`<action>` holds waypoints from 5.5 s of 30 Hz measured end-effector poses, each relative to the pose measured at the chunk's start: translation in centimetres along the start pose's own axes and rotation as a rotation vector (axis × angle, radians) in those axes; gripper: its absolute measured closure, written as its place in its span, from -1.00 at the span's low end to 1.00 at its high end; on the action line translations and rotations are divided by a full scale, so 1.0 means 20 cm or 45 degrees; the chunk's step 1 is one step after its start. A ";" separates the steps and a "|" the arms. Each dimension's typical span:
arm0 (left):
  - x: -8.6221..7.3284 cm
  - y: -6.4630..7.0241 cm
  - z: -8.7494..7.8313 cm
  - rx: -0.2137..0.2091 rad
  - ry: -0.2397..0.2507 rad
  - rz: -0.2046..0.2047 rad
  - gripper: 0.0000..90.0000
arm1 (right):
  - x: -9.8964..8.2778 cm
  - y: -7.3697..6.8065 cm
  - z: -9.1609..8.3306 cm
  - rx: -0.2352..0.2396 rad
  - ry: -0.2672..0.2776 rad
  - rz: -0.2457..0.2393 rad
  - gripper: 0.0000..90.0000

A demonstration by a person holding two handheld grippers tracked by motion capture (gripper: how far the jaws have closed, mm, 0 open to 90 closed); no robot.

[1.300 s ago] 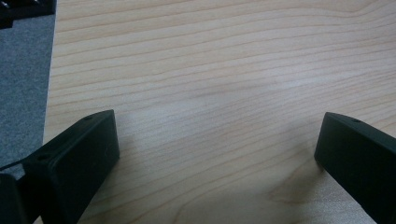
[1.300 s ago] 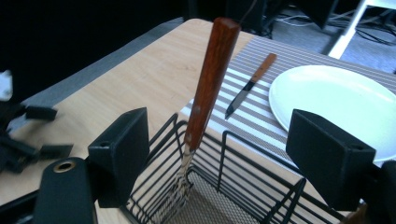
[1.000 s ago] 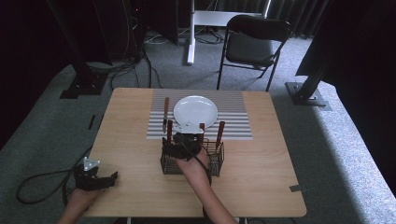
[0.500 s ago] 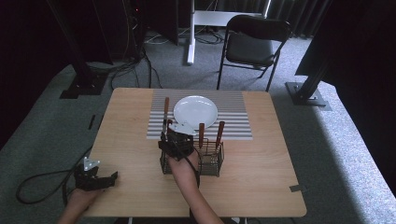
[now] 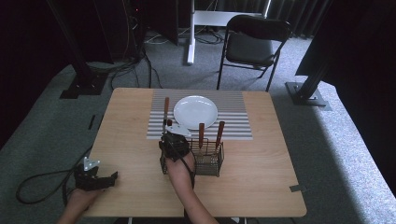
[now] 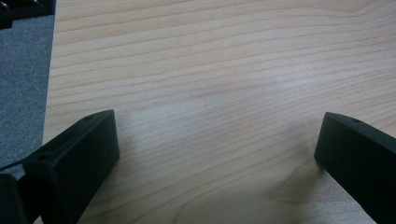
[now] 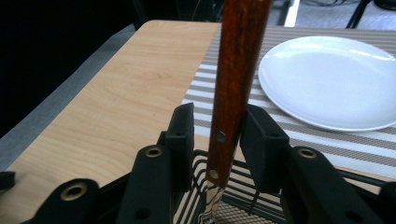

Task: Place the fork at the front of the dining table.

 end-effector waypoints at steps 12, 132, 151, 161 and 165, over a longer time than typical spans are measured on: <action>0.00 0.00 0.00 0.000 -0.001 0.003 -1.00 | -0.01 0.00 -0.01 0.016 0.036 0.035 0.69; 0.00 0.00 0.00 0.000 -0.002 0.002 -1.00 | 0.68 0.97 -0.06 -0.310 0.248 0.040 0.69; 0.00 0.00 0.00 -0.001 -0.003 0.001 -1.00 | 0.49 1.19 0.21 -0.274 0.123 0.059 0.69; 0.00 0.00 0.00 -0.001 -0.003 0.001 -1.00 | 0.38 1.18 0.49 -0.204 0.008 0.021 0.69; 0.00 0.00 0.00 -0.001 -0.003 0.002 -1.00 | 0.35 1.18 0.59 -0.187 -0.060 0.038 0.69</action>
Point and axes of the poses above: each handheld gripper's, and its own axes: z roughly forward along the jaws, x roughly out of its top, y roughly to its right, the point moved 8 cm from there along z, roughly forward along the jaws, and after that the axes turned 14 degrees about -x, right-handed, at the moved point
